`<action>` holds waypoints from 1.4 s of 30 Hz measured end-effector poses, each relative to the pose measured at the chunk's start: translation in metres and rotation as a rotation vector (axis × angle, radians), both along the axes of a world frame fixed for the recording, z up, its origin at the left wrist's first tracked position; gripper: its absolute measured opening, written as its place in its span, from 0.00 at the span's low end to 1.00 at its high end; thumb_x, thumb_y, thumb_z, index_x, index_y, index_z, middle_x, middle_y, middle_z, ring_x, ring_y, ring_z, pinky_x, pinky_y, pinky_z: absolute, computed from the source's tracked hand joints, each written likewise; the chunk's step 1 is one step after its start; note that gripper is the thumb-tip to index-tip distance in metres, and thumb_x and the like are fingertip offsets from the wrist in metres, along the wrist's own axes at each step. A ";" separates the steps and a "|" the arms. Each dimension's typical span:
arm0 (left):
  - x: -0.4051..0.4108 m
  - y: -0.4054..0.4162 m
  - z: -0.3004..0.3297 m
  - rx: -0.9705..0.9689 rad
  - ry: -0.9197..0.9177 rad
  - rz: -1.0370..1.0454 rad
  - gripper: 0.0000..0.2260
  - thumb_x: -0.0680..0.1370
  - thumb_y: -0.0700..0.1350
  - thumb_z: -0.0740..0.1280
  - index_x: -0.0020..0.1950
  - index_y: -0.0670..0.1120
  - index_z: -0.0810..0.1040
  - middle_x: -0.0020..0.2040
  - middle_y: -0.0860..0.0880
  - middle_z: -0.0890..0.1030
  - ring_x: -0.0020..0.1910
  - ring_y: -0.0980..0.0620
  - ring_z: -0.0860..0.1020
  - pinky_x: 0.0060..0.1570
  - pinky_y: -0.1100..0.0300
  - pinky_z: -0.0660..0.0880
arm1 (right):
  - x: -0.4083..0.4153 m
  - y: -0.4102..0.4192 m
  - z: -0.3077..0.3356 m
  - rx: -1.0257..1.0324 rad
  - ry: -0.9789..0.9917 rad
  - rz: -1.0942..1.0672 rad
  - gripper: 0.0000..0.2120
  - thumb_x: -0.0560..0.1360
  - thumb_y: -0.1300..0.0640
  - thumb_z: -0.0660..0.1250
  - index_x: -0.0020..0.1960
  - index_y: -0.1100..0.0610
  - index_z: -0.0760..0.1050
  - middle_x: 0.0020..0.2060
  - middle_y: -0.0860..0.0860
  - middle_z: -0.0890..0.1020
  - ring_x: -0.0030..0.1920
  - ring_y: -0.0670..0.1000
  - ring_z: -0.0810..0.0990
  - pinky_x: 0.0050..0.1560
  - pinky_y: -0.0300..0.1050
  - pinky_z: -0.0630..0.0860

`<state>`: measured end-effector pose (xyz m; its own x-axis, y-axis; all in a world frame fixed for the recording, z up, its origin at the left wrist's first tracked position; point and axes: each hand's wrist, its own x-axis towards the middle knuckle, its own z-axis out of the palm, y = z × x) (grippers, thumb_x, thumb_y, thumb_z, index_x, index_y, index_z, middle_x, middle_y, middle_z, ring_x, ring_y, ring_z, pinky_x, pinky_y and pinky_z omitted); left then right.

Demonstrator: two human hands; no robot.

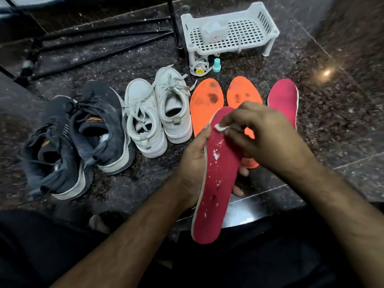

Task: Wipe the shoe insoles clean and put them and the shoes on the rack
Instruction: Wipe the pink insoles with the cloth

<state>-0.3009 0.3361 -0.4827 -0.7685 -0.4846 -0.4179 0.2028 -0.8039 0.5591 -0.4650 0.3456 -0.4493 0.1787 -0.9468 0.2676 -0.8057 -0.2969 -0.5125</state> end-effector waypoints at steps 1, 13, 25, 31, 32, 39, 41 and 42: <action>0.000 0.000 -0.002 0.000 0.015 -0.007 0.33 0.81 0.68 0.49 0.55 0.45 0.83 0.49 0.40 0.82 0.43 0.43 0.80 0.34 0.46 0.81 | -0.005 -0.002 0.001 -0.019 -0.009 -0.073 0.06 0.76 0.55 0.69 0.52 0.52 0.81 0.43 0.49 0.79 0.46 0.51 0.79 0.46 0.52 0.76; 0.000 0.001 0.005 -0.002 0.037 -0.123 0.27 0.82 0.65 0.51 0.61 0.49 0.80 0.49 0.38 0.80 0.40 0.41 0.80 0.34 0.44 0.80 | -0.004 0.010 0.014 0.107 -0.007 0.047 0.06 0.74 0.56 0.70 0.51 0.49 0.79 0.45 0.44 0.79 0.43 0.44 0.76 0.44 0.43 0.72; 0.001 0.004 0.007 -0.010 0.057 -0.114 0.29 0.78 0.66 0.56 0.60 0.44 0.80 0.46 0.36 0.83 0.37 0.38 0.83 0.37 0.43 0.79 | 0.004 0.022 0.016 0.096 0.112 0.162 0.06 0.74 0.57 0.69 0.51 0.53 0.78 0.45 0.49 0.78 0.45 0.52 0.80 0.43 0.53 0.78; 0.000 0.005 0.009 -0.069 0.049 -0.123 0.30 0.79 0.65 0.56 0.64 0.41 0.77 0.51 0.37 0.81 0.41 0.39 0.82 0.33 0.46 0.80 | -0.021 0.011 0.022 -0.030 0.075 -0.140 0.07 0.73 0.59 0.69 0.51 0.52 0.80 0.43 0.48 0.75 0.44 0.52 0.78 0.43 0.49 0.75; 0.000 0.005 0.010 -0.062 0.039 -0.124 0.30 0.79 0.65 0.56 0.63 0.42 0.77 0.49 0.36 0.81 0.39 0.39 0.82 0.32 0.46 0.80 | -0.012 0.013 0.021 -0.015 0.079 -0.083 0.07 0.74 0.59 0.68 0.51 0.53 0.79 0.44 0.49 0.76 0.45 0.53 0.79 0.44 0.51 0.76; 0.001 0.005 0.009 -0.032 -0.012 -0.134 0.29 0.82 0.67 0.49 0.60 0.48 0.80 0.47 0.37 0.81 0.38 0.39 0.81 0.33 0.45 0.80 | -0.003 0.016 0.012 0.101 0.046 0.104 0.06 0.74 0.56 0.68 0.51 0.51 0.78 0.45 0.48 0.78 0.44 0.49 0.78 0.45 0.51 0.76; -0.001 0.005 0.006 -0.047 0.005 -0.168 0.32 0.81 0.67 0.49 0.65 0.44 0.75 0.55 0.37 0.79 0.42 0.40 0.79 0.33 0.46 0.80 | -0.018 0.011 0.017 0.001 0.042 -0.074 0.06 0.74 0.58 0.70 0.50 0.52 0.79 0.44 0.49 0.78 0.44 0.50 0.77 0.45 0.46 0.72; -0.001 0.005 0.006 -0.043 0.015 -0.174 0.32 0.81 0.67 0.49 0.67 0.43 0.74 0.56 0.37 0.78 0.42 0.41 0.79 0.33 0.46 0.80 | -0.021 0.010 0.019 -0.032 0.044 -0.140 0.06 0.73 0.59 0.69 0.50 0.53 0.79 0.43 0.50 0.78 0.44 0.50 0.77 0.44 0.44 0.71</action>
